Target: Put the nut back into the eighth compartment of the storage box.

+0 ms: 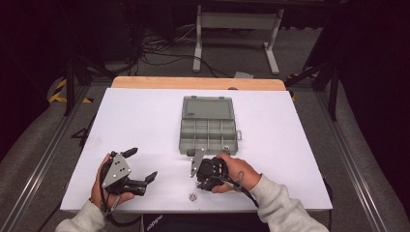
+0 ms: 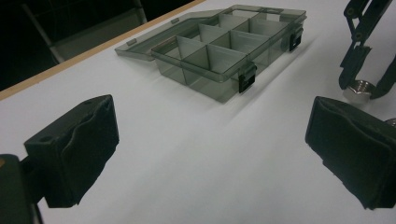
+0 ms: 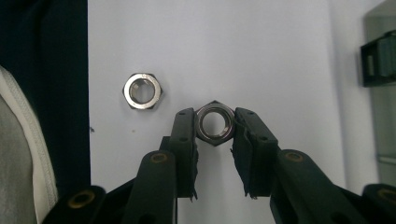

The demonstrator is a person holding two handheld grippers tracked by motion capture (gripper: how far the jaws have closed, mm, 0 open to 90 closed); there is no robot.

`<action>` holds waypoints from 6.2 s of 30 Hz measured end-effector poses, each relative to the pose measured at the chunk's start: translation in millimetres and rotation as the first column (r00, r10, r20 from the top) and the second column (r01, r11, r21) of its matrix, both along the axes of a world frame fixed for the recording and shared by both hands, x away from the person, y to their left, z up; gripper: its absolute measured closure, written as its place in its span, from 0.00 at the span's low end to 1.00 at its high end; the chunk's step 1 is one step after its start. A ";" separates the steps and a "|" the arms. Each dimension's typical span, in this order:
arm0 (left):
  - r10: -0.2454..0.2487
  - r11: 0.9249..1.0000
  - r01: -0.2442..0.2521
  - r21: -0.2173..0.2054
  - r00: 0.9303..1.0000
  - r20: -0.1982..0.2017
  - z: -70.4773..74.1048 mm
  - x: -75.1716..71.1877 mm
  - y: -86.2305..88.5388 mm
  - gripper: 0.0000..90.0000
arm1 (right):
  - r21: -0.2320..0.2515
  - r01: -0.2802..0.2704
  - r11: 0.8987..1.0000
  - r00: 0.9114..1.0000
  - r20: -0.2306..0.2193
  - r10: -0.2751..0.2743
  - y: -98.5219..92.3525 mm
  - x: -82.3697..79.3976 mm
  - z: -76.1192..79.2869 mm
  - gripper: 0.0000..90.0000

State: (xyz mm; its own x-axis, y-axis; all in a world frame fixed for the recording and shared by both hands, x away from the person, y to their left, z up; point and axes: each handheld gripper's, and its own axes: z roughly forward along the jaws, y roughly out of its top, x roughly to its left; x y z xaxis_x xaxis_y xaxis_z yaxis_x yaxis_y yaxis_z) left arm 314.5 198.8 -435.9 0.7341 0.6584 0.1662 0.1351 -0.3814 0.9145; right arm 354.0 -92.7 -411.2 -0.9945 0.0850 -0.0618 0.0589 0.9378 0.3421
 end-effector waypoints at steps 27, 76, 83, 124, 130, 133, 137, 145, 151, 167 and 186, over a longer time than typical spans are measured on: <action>-0.006 1.000 0.006 -0.012 1.000 0.003 0.6 -0.1 -0.1 0.04 | 0.068 0.243 0.968 0.959 0.133 -0.250 -71.1 55.1 78.8 0.78; -0.010 0.999 0.010 -0.051 1.000 0.016 4.5 -3.0 4.2 0.04 | -0.077 0.408 0.910 0.912 0.069 -0.404 -81.0 117.7 29.5 0.77; -0.011 0.999 0.011 -0.046 1.000 0.016 4.5 -2.6 4.0 0.04 | -0.054 0.410 0.911 0.911 0.066 -0.406 -84.0 115.4 32.8 0.71; -0.025 0.999 0.025 -0.031 1.000 0.001 2.8 -1.7 1.1 0.04 | 0.140 0.183 0.973 0.973 0.113 -0.199 -47.9 25.7 41.0 0.27; -0.026 0.999 0.026 -0.031 1.000 0.002 2.8 -1.7 1.3 0.04 | 0.120 0.153 0.981 0.981 0.105 -0.166 -34.1 14.4 33.0 0.18; -0.026 0.999 0.026 -0.029 1.000 0.001 2.6 -1.6 1.0 0.04 | 0.092 0.112 0.989 0.988 0.093 -0.121 -24.0 5.7 27.3 0.15; -0.024 0.999 0.024 -0.026 1.000 0.002 2.6 -1.6 1.1 0.04 | 0.077 0.078 0.994 0.993 0.079 -0.084 -14.5 -1.5 20.3 0.15; -0.024 0.999 0.024 -0.025 1.000 0.001 2.6 -1.6 1.2 0.04 | 0.038 0.032 0.999 0.999 0.037 -0.033 2.3 -12.8 7.3 0.18; -0.024 0.999 0.024 -0.027 1.000 -0.003 2.4 -1.7 1.0 0.04 | 0.015 -0.002 1.000 1.000 0.022 0.002 14.3 -19.3 -0.5 0.18; -0.034 0.999 0.034 -0.013 0.999 -0.012 1.7 -1.1 0.6 0.04 | -0.042 -0.009 0.999 1.000 -0.004 0.009 31.5 -20.1 -18.9 0.20; -0.032 0.999 0.032 -0.011 0.999 -0.014 1.2 -0.8 0.6 0.04 | -0.032 -0.045 0.998 0.998 -0.047 0.043 29.3 -22.0 -16.1 0.75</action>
State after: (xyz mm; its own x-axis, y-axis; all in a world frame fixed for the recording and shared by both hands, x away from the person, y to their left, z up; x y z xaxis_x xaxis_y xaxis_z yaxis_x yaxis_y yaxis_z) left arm 313.7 199.4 -434.7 0.7572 0.6359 0.1490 0.1357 -0.3763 0.9165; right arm 332.0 -63.3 -427.3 -0.9991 0.0398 -0.0173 0.0325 0.9507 0.3085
